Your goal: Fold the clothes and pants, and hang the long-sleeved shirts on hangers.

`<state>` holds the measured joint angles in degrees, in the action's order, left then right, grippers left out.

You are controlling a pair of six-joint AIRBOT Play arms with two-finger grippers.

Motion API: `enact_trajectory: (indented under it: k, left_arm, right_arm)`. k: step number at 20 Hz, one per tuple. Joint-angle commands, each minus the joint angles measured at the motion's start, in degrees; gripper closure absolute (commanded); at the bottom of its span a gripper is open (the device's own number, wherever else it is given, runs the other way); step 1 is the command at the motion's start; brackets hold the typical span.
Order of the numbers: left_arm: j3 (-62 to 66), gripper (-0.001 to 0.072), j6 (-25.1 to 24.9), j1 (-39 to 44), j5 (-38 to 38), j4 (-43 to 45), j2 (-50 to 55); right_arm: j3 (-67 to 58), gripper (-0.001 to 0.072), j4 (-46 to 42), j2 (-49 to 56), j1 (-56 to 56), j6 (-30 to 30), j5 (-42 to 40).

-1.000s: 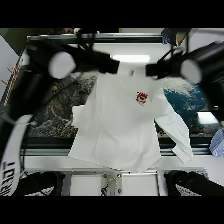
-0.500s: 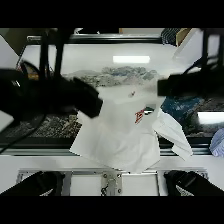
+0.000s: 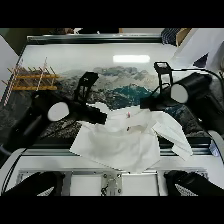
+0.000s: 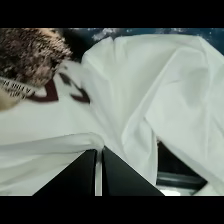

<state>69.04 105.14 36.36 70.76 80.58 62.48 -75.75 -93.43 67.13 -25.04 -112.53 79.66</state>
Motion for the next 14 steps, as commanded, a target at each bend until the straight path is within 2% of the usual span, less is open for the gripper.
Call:
enact_trajectory:
  k: [1,4,5,7,8,10,12,14]
  left_arm:
    - [-4.7,0.0692,-2.3,-3.9,-7.8,-11.2,7.4]
    - [-6.8,0.0692,-2.3,-0.2,-8.5,-11.5,12.6]
    - [-7.2,0.0692,-2.3,0.8,-8.4,-11.5,13.7]
    - [-7.1,0.0692,-2.9,1.8,-8.4,-11.1,14.6]
    - [-7.0,0.0692,-2.9,1.9,-8.5,-11.0,14.4]
    - [-7.0,0.0692,-3.0,1.2,-8.6,-11.0,13.2]
    - [-7.0,0.0692,-3.6,0.6,-8.6,-10.8,11.3]
    - [-7.0,0.0692,-3.6,0.7,-8.6,-8.0,9.3]
  right_arm:
    - [1.0,0.069,-0.5,10.6,6.0,2.9,-10.5]
    - [1.0,0.068,-0.3,17.1,6.4,3.8,-10.7]
    - [1.0,0.0607,-0.4,18.4,6.4,5.0,-10.8]
    - [0.9,0.0074,-0.4,18.6,6.4,8.3,-10.9]
    - [0.6,0.0016,-0.4,17.8,6.4,9.4,-10.6]
    - [0.2,0.0027,-0.5,14.4,6.2,9.3,-10.2]
    - [0.2,0.0137,-0.4,9.5,5.1,8.8,-9.2]
    - [0.2,0.0137,-0.6,5.8,3.0,5.5,-7.6]
